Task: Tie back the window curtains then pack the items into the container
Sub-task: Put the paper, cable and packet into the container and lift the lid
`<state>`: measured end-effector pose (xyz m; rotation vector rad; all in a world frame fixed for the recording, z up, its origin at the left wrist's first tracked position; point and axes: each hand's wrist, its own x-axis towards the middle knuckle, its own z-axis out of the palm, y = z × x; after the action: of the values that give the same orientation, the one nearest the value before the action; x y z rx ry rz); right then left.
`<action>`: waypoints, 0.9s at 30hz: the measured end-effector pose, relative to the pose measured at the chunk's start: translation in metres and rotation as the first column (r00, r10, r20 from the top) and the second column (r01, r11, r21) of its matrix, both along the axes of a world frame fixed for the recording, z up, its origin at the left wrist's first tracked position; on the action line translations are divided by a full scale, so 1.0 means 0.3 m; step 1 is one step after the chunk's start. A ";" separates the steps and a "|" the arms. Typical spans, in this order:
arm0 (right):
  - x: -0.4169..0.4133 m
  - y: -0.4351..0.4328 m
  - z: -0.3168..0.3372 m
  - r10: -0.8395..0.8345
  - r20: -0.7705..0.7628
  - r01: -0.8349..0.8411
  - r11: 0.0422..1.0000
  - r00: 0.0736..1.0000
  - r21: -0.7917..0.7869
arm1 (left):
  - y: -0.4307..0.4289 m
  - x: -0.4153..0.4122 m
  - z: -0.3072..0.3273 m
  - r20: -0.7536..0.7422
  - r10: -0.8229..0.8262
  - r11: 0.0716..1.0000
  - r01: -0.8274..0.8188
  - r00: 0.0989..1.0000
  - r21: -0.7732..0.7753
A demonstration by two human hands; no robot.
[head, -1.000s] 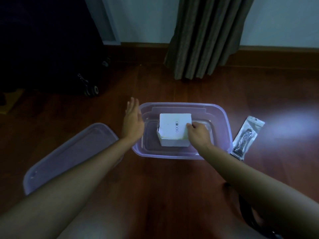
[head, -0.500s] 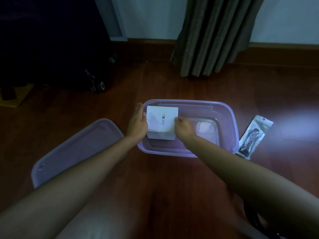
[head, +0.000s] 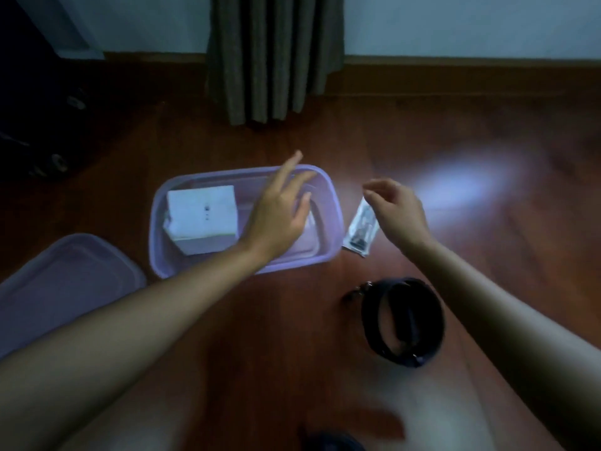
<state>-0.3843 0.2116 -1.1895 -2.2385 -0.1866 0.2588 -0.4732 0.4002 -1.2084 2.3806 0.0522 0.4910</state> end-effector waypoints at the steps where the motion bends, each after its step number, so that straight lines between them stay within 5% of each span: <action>1: 0.000 -0.076 -0.006 -0.037 0.010 0.038 0.994 0.999 -0.106 | -0.069 0.016 -0.001 -0.008 -0.094 0.995 0.094 0.996 0.027; 6: -0.094 -0.374 -0.109 -0.099 -0.232 -0.019 0.888 0.968 -0.460 | -0.345 0.030 -0.033 -0.307 -0.315 0.937 0.345 0.898 0.050; 9: -0.163 -0.459 -0.162 -0.154 -0.280 0.012 0.893 0.947 -0.450 | -0.448 0.021 -0.057 -0.560 -0.249 0.903 0.398 0.790 0.160; 13: -0.210 -0.482 -0.200 -0.118 -0.330 -0.057 0.878 0.937 -0.476 | -0.506 -0.002 -0.098 -0.710 -0.189 0.843 0.483 0.678 0.237; 17: -0.238 -0.483 -0.236 -0.056 -0.288 -0.125 0.810 0.956 -0.573 | -0.515 -0.021 -0.114 -0.748 -0.144 0.851 0.468 0.648 0.241; 27: -0.223 -0.461 -0.191 -0.044 -0.248 -0.094 0.850 0.968 -0.518 | -0.471 -0.018 -0.096 -0.718 -0.190 0.884 0.435 0.670 0.171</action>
<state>-0.4511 0.0734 -1.2468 -2.7178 -0.0029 0.6761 -0.4787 0.2589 -1.2373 2.6927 -0.1275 -0.6321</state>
